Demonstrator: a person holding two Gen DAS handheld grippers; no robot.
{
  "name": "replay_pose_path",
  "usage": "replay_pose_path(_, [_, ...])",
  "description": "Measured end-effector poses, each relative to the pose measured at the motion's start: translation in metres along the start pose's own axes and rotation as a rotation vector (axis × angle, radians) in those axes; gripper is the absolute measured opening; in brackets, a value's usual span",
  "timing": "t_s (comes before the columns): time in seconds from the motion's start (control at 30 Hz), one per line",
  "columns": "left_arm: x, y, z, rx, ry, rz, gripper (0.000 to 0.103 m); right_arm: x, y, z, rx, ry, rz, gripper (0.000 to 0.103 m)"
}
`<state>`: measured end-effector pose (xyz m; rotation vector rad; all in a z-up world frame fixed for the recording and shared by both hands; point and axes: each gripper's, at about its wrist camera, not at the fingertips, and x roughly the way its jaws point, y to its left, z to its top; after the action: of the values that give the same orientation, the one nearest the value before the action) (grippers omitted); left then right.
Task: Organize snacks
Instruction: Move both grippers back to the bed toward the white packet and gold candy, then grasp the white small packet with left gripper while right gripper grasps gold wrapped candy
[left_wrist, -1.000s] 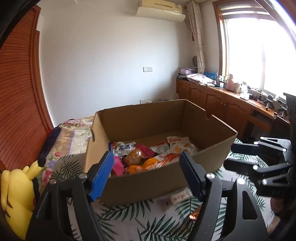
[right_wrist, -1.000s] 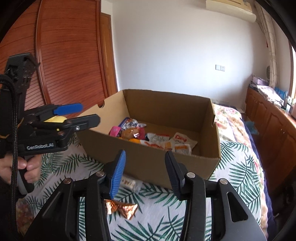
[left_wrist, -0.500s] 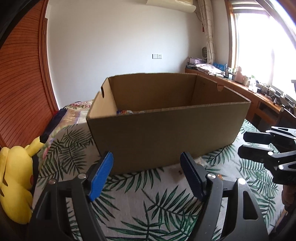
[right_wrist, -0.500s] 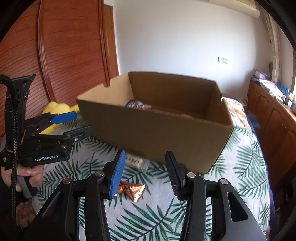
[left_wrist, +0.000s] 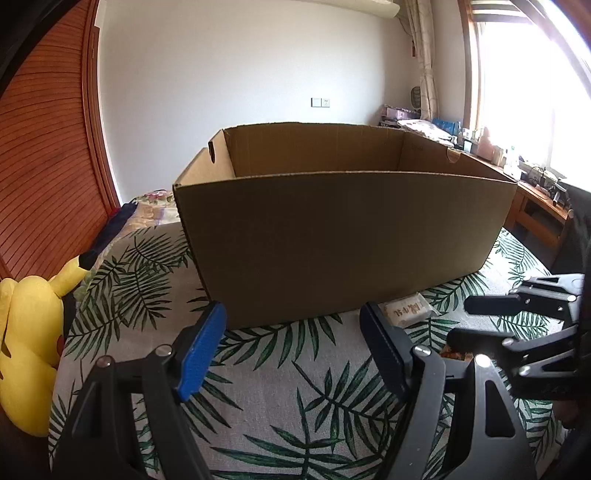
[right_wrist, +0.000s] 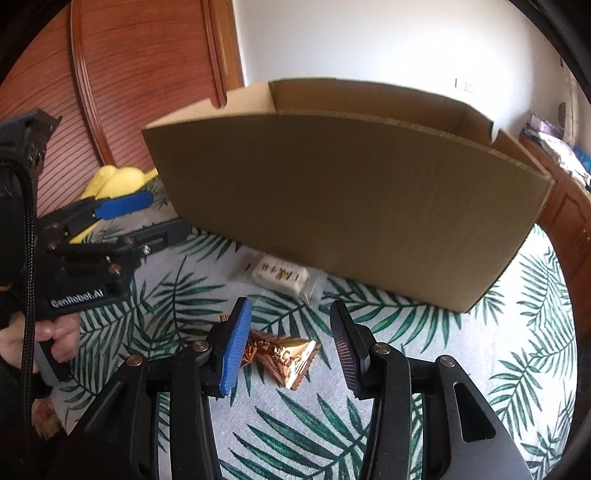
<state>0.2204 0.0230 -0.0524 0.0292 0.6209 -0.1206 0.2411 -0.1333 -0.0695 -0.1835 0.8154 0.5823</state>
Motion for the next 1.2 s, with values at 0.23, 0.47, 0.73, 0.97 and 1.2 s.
replay_pose_path(0.23, [-0.002, 0.0, -0.002, 0.008, -0.01, 0.011, 0.076, 0.013, -0.001, -0.007, 0.023, 0.05, 0.018, 0.045])
replay_pose_path(0.47, [-0.002, 0.0, -0.002, 0.005, -0.007, 0.018, 0.076, 0.01, -0.001, -0.011, 0.031, 0.067, 0.01, 0.047])
replay_pose_path(0.73, [-0.003, -0.003, -0.002, 0.014, -0.008, 0.028, 0.076, 0.0, 0.003, -0.022, 0.025, 0.072, -0.008, 0.053])
replay_pose_path(0.97, [-0.003, -0.006, -0.003, 0.015, -0.004, 0.018, 0.076, -0.008, 0.013, -0.028, -0.008, 0.062, 0.004, 0.026])
replay_pose_path(1.2, [0.003, -0.017, 0.0, 0.012, 0.028, -0.053, 0.076, -0.017, 0.014, -0.033, -0.01, 0.037, 0.011, 0.019])
